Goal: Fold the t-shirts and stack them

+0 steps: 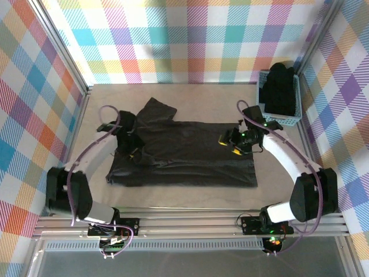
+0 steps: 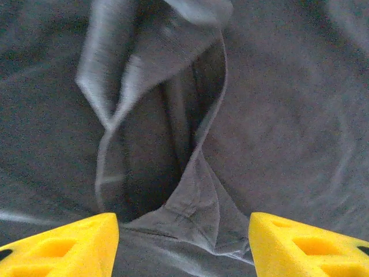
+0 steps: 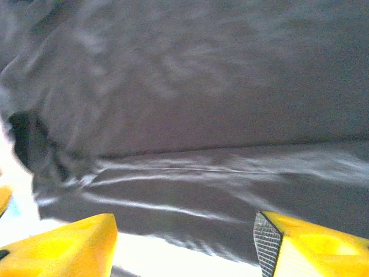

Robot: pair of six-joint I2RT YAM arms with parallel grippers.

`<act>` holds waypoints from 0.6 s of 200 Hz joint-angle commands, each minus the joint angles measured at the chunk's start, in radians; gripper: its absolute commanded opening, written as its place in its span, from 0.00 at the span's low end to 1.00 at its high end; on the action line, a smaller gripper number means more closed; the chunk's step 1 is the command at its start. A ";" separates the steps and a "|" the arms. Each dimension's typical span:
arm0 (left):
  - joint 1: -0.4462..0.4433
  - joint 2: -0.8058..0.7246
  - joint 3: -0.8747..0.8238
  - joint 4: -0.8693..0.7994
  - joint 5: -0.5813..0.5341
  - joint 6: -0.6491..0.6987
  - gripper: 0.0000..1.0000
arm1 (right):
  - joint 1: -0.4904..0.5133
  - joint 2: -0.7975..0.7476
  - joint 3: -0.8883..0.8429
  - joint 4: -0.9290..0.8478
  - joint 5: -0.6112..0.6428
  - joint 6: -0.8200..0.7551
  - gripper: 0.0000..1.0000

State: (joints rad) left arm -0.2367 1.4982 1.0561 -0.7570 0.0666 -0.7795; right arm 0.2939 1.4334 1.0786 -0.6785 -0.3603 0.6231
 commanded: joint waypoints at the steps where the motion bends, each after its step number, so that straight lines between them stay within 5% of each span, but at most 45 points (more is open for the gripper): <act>1: -0.008 0.046 -0.011 0.048 0.076 0.158 0.62 | 0.027 0.024 0.029 0.116 -0.208 -0.104 0.66; 57: -0.012 0.120 -0.009 0.143 0.098 0.251 0.59 | 0.032 0.012 0.000 0.146 -0.219 -0.071 0.66; 120: -0.032 0.155 0.002 0.136 0.111 0.265 0.30 | 0.033 0.013 -0.006 0.148 -0.204 -0.050 0.64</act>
State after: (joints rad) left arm -0.2550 1.6619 1.0447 -0.6231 0.1581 -0.5297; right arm 0.3222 1.4597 1.0809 -0.5587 -0.5438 0.5678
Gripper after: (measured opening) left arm 0.348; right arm 0.645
